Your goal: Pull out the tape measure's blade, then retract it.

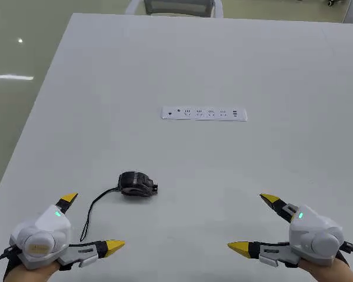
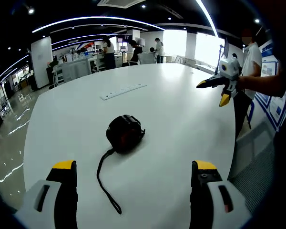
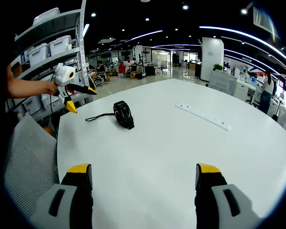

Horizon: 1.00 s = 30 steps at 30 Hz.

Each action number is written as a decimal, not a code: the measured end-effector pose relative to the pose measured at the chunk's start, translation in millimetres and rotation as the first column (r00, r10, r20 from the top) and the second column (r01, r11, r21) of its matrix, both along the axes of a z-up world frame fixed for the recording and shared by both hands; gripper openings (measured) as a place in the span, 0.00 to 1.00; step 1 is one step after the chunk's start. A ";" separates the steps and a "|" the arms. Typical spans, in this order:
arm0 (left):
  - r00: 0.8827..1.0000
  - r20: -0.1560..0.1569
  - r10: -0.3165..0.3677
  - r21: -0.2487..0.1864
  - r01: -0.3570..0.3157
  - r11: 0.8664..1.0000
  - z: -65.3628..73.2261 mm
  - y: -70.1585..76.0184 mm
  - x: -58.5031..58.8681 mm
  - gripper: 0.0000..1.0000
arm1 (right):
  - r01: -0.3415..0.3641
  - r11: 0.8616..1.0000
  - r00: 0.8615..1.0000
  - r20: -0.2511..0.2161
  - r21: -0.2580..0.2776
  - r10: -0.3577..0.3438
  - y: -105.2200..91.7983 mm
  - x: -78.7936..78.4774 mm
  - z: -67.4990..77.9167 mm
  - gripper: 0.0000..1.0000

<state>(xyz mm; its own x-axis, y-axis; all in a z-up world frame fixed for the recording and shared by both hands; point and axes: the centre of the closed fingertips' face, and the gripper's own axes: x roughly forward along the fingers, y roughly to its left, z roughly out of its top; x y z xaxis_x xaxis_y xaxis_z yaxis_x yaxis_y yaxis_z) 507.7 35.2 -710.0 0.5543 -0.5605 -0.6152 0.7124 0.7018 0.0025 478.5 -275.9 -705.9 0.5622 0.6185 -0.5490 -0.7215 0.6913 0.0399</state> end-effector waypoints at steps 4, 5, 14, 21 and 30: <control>1.000 0.001 -0.001 -0.012 0.001 1.000 2.2 1.1 0.5 0.99 | 0.004 1.000 1.000 -0.004 -0.006 -0.004 -2.9 -1.0 -3.1 0.92; 1.000 0.005 -0.004 -0.014 0.005 1.000 3.3 0.5 0.3 0.99 | 0.003 1.000 1.000 -0.006 -0.007 -0.003 -2.9 -1.6 -3.4 0.92; 1.000 0.017 -0.020 -0.019 0.020 1.000 5.0 0.3 -2.2 0.99 | 0.006 1.000 1.000 -0.008 -0.012 -0.007 -6.2 -3.7 -4.8 0.92; 1.000 0.012 -0.025 -0.019 0.026 0.999 3.6 2.0 -4.2 0.99 | 0.009 1.000 1.000 0.000 -0.014 -0.009 -7.8 -2.0 -3.9 0.92; 0.999 0.013 -0.031 -0.026 0.031 0.999 4.3 1.6 -5.2 0.99 | 0.000 1.000 1.000 0.005 -0.022 0.000 -7.2 -3.2 -4.6 0.92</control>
